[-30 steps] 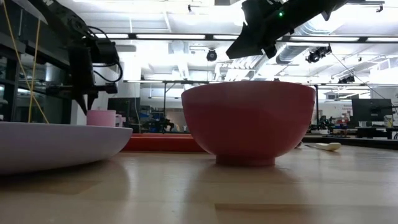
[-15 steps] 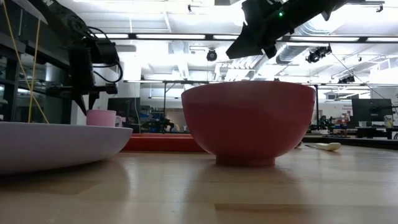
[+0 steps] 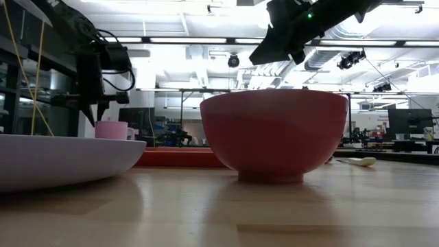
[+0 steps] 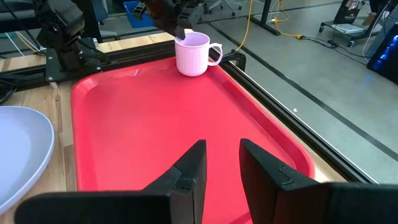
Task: Set up tray
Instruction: Put the pink mug on the top left of the red serving tray, then put the purple plate on the red serving tray to the bottom right of the pink mug
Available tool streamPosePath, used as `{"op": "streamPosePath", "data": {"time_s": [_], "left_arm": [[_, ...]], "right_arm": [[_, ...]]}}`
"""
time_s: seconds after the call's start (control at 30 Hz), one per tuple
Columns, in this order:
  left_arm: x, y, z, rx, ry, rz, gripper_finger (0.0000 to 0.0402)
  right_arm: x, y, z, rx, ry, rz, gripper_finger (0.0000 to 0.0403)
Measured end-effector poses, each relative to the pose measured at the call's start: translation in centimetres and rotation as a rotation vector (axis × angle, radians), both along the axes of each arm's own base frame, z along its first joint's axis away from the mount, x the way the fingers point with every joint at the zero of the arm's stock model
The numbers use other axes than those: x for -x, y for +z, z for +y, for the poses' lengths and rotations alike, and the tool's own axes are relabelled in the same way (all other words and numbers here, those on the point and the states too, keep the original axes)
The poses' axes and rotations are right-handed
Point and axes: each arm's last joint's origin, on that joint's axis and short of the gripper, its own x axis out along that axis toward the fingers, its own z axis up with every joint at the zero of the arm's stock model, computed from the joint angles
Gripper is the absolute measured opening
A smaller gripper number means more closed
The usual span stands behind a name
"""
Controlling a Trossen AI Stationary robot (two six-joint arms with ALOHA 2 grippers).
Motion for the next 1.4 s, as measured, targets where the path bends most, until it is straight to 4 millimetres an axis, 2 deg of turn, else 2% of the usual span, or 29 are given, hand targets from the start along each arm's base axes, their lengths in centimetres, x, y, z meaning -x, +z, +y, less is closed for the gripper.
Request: {"op": "streamPosePath", "data": {"time_s": [0.83,0.93,1.23,1.4], "left_arm": [[0.05,0.11,0.01,-0.014,0.007,0.009,0.0076],[0.05,0.1,0.0,-0.014,0.007,0.01,0.0106],[0.04,0.14,0.0,-0.013,0.004,0.001,0.0241],[0.15,0.81,-0.32,-0.024,-0.014,-0.049,0.0273]], "right_arm": [[0.0,0.0,0.0,-0.003,-0.001,-0.002,0.0073],[0.0,0.0,0.0,-0.003,-0.001,-0.002,0.0073],[0.0,0.0,0.01,-0.003,-0.001,-0.002,0.0073],[0.0,0.0,0.01,-0.003,-0.001,-0.002,0.0073]]}}
